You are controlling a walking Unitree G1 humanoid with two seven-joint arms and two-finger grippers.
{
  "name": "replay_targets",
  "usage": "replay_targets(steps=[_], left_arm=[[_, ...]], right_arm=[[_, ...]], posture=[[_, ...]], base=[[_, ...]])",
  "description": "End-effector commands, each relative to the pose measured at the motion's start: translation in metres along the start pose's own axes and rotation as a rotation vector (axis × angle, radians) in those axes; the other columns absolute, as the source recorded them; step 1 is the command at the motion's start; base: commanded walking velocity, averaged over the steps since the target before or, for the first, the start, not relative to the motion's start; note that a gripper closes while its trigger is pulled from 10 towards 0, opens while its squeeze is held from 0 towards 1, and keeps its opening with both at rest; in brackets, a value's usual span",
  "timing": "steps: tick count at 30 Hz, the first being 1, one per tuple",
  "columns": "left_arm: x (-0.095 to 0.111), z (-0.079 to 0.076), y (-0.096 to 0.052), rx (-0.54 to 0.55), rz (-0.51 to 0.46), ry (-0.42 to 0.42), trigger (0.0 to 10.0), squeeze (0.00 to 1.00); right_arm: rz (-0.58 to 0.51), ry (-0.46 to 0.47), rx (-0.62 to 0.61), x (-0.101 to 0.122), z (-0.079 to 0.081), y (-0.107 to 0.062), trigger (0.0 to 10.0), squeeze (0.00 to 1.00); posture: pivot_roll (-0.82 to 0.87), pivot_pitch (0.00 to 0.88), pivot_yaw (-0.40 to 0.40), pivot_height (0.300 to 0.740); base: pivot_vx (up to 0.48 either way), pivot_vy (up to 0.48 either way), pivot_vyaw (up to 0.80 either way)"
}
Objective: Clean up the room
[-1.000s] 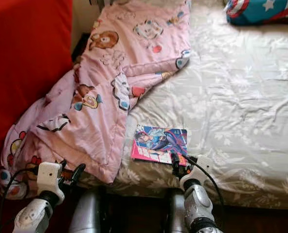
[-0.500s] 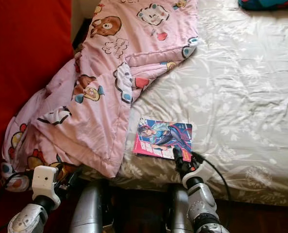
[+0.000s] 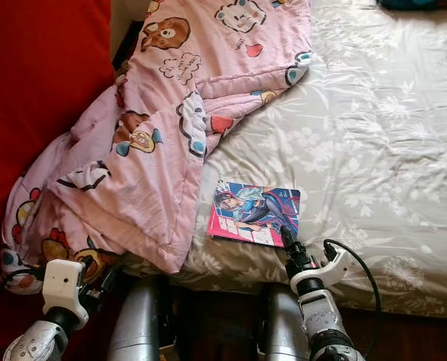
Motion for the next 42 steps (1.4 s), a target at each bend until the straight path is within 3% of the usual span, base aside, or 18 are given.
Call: replay_targets(steps=[1,5,11,19,21,29,40,41,42], left_arm=[[-0.005,0.004,-0.008,0.018,0.037,0.008,10.0,0.0],[-0.005,0.005,-0.012,0.026,0.044,0.01,10.0,0.0],[-0.007,0.005,-0.015,0.031,0.051,0.008,10.0,0.0],[-0.009,0.003,-0.02,0.036,0.065,0.009,10.0,0.0],[-0.01,0.003,-0.021,0.035,0.069,0.008,10.0,0.0],[-0.008,0.002,-0.019,0.035,0.066,0.013,10.0,0.0],[-0.009,0.001,-0.017,0.036,0.064,0.02,10.0,0.0],[-0.009,0.001,-0.017,0.035,0.064,0.021,10.0,0.0],[-0.009,0.001,-0.017,0.035,0.064,0.021,10.0,0.0]], right_arm=[[0.093,0.085,-0.047,-0.028,-0.006,-0.01,10.0,0.0],[0.107,0.147,-0.045,-0.035,0.002,-0.004,10.0,0.0],[0.141,0.146,-0.068,-0.045,0.009,0.0,10.0,0.0],[0.048,0.185,-0.282,-0.034,-0.014,-0.008,10.0,0.0],[0.058,0.205,-0.265,-0.036,-0.012,-0.008,10.0,0.0],[0.147,0.189,-0.1,-0.051,0.02,0.01,10.0,0.0],[0.15,0.185,-0.044,-0.051,0.032,0.017,10.0,0.0],[0.149,0.185,-0.039,-0.051,0.033,0.017,1.8,0.0],[0.149,0.185,-0.039,-0.051,0.033,0.017,1.8,0.0]], posture=[[0.24,0.326,0.047,0.581],[0.25,0.331,0.045,0.581],[0.26,0.34,0.043,0.581],[0.26,0.352,0.038,0.581],[0.26,0.352,0.038,0.581],[0.26,0.346,0.035,0.581],[0.26,0.336,0.029,0.581],[0.26,0.335,0.029,0.581],[0.26,0.335,0.029,0.581]], base=[[0.0,0.0,0.0],[0.0,0.0,0.0],[0.0,0.0,0.0],[0.0,0.0,0.0],[0.0,0.0,0.0],[0.0,0.0,0.0],[0.0,0.0,0.0],[0.0,0.0,0.0],[0.0,0.0,0.0]])
Point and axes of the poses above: a point about 5 cm out from each wrist's last joint towards the gripper, its own y axis pointing out of the wrist towards the gripper, its own x axis along the axis of the wrist's last joint, z = x × y, the point moved 1 cm from there along y, pointing out of the wrist towards the gripper, and after that the axes turned 10 degrees about -y, right-handed, at the moved point
